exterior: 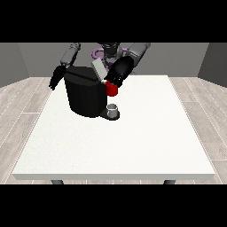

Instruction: Insert the coffee pod into the coffee machine and close the lid

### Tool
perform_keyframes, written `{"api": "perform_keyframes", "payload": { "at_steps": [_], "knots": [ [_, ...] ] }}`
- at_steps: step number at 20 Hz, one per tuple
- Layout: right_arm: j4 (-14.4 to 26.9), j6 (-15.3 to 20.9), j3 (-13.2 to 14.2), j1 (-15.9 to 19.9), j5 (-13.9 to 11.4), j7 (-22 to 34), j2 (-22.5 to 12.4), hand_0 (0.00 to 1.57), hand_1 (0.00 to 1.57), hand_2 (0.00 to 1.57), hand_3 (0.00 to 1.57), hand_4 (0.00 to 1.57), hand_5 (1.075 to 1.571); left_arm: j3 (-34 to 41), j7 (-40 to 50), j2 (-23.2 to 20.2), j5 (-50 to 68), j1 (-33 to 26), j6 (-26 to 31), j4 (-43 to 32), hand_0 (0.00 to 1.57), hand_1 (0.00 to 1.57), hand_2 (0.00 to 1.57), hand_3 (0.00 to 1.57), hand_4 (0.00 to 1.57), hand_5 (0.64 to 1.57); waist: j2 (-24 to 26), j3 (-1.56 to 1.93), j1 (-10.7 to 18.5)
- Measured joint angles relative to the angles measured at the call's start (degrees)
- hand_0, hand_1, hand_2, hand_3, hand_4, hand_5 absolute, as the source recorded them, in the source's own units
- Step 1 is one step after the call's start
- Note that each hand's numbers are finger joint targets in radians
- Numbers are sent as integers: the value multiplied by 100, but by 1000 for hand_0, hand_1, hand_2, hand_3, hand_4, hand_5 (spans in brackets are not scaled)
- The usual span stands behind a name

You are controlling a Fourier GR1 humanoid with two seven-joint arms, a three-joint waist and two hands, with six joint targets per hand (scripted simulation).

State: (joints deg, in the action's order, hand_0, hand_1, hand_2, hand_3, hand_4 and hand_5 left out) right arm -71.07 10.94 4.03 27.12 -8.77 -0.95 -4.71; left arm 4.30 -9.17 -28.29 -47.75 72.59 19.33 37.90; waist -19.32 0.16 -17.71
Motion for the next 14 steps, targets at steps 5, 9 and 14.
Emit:
{"api": "perform_keyframes", "payload": {
  "at_steps": [5, 9, 14],
  "knots": [
    [-109, -2, -67, 37, -53, 131, -6, 0, 0, 0, 0, 85, 1571, 77, -32, 82, -9, -54, -206, -76, 1138, 1138, 1136, 963, 0, 1571, -7, -4, -57],
    [-82, 16, -66, 63, -59, 50, 11, 0, 0, 0, 0, 109, 1571, 182, -144, 40, 49, 45, -257, -64, 1233, 1233, 1201, 947, 0, 1571, -133, -11, -78],
    [-146, 121, -159, 181, -207, 168, 37, 0, 0, 0, 0, 147, 1571, 247, -232, -34, 27, 158, -364, -113, 1232, 1232, 1211, 967, 0, 1571, -207, -14, -125]
  ]
}}
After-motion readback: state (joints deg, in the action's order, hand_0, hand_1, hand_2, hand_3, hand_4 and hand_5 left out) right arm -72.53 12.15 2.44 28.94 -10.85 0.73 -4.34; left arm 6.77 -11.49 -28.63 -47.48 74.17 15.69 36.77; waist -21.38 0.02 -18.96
